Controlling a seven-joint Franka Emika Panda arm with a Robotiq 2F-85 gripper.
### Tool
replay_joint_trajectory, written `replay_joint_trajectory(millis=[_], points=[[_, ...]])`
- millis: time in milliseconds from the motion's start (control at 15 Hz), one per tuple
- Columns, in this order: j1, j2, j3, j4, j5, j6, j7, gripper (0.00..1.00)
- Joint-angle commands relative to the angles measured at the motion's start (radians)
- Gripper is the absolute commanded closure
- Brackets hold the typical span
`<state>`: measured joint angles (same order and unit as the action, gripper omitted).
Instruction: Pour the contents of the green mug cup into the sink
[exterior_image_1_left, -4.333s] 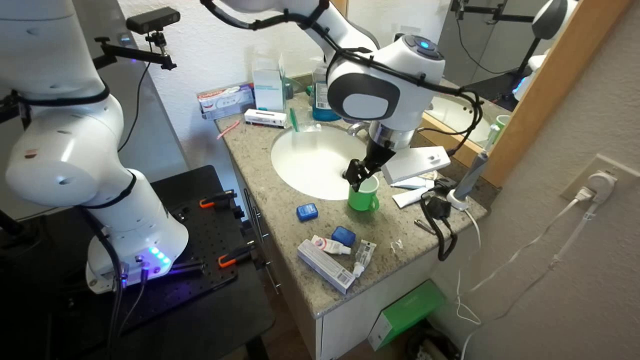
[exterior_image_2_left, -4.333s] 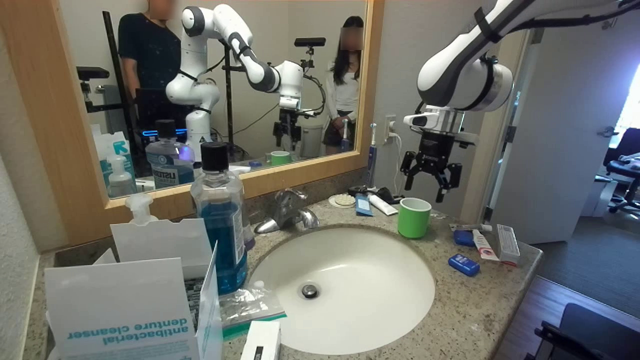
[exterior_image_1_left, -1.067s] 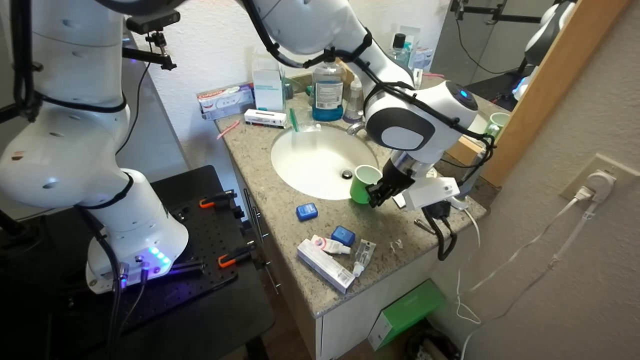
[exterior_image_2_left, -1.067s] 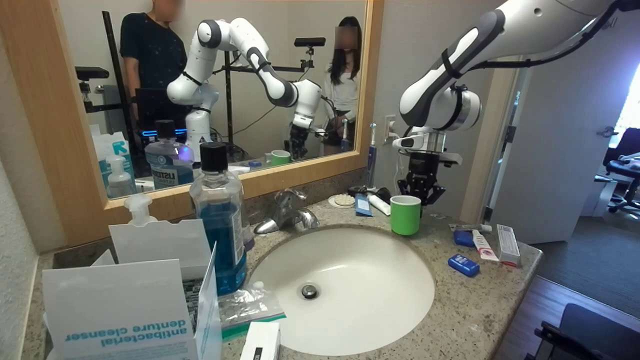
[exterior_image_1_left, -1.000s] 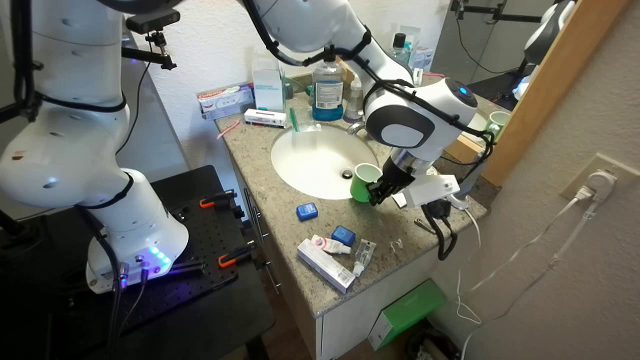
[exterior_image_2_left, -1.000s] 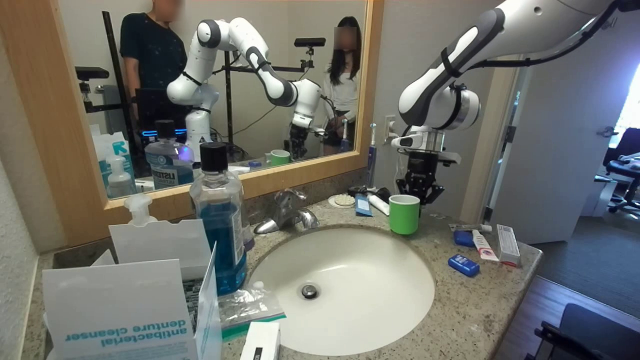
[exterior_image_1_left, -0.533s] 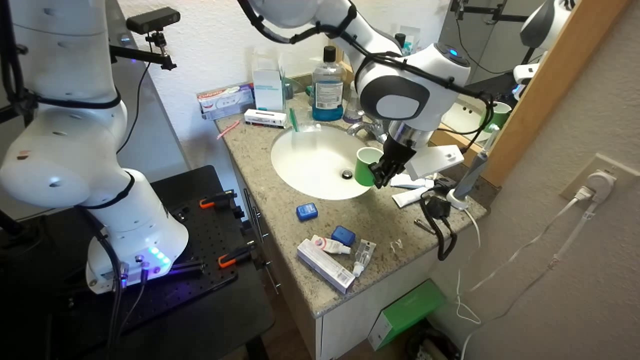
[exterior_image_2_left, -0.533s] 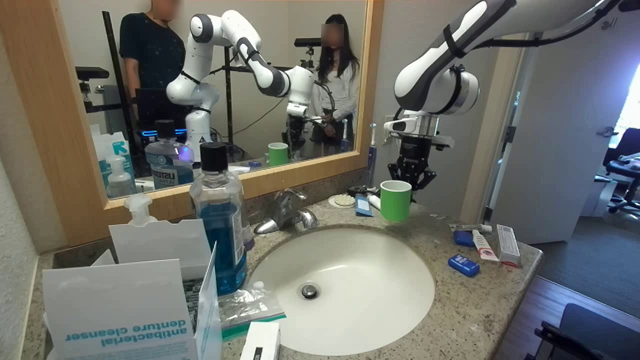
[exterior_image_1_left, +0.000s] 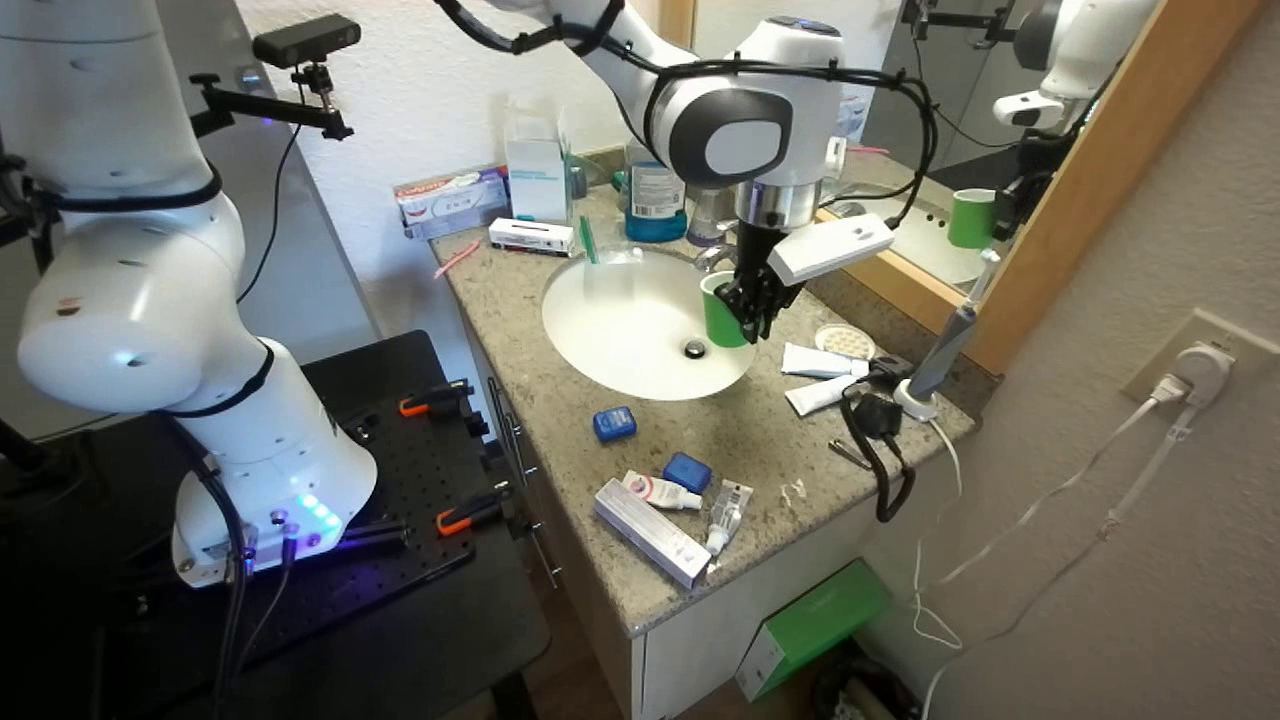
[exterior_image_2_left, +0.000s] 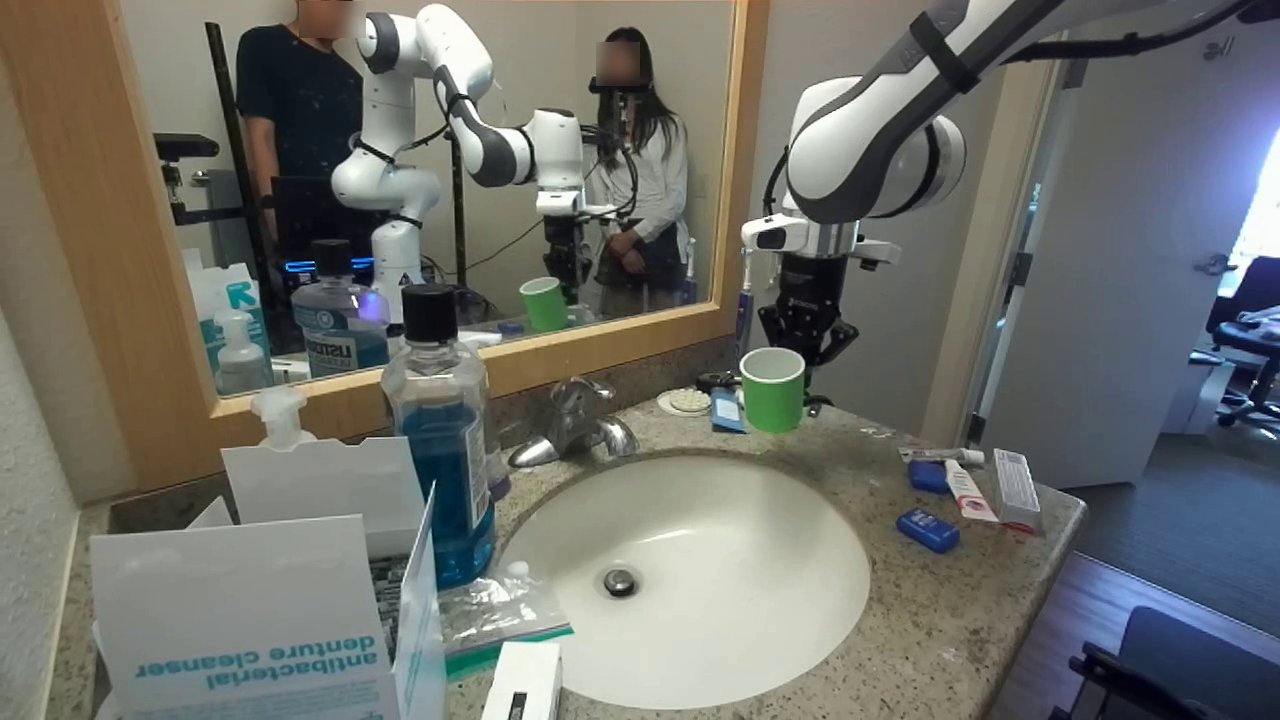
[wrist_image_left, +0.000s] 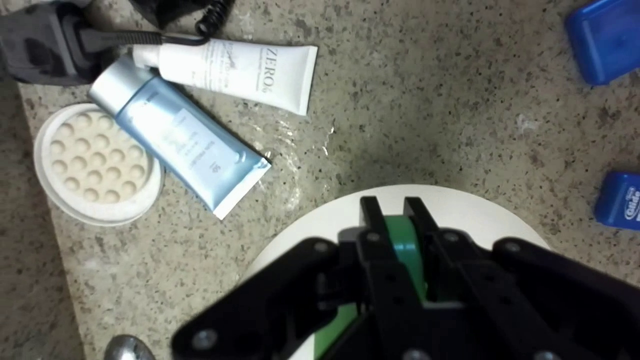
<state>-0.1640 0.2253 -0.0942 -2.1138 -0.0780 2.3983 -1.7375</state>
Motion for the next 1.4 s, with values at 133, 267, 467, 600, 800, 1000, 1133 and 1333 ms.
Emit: replay_joint_trajectory(millis=[133, 267, 467, 600, 800, 1000, 1133, 1333], points=[[0.062, -0.091, -0.009, -0.107, -0.229, 0.072, 0.267, 0.91], [0.077, -0.101, -0.007, -0.119, -0.303, 0.074, 0.365, 0.91], [0.104, -0.116, -0.007, -0.132, -0.448, 0.066, 0.528, 0.92], [0.120, -0.127, -0.005, -0.141, -0.550, 0.061, 0.630, 0.92], [0.140, -0.146, 0.006, -0.155, -0.728, 0.048, 0.804, 0.92], [0.156, -0.159, 0.026, -0.171, -0.889, 0.027, 0.950, 0.92], [0.163, -0.167, 0.040, -0.187, -0.979, 0.013, 1.031, 0.92], [0.170, -0.172, 0.060, -0.204, -1.101, -0.019, 1.145, 0.92]])
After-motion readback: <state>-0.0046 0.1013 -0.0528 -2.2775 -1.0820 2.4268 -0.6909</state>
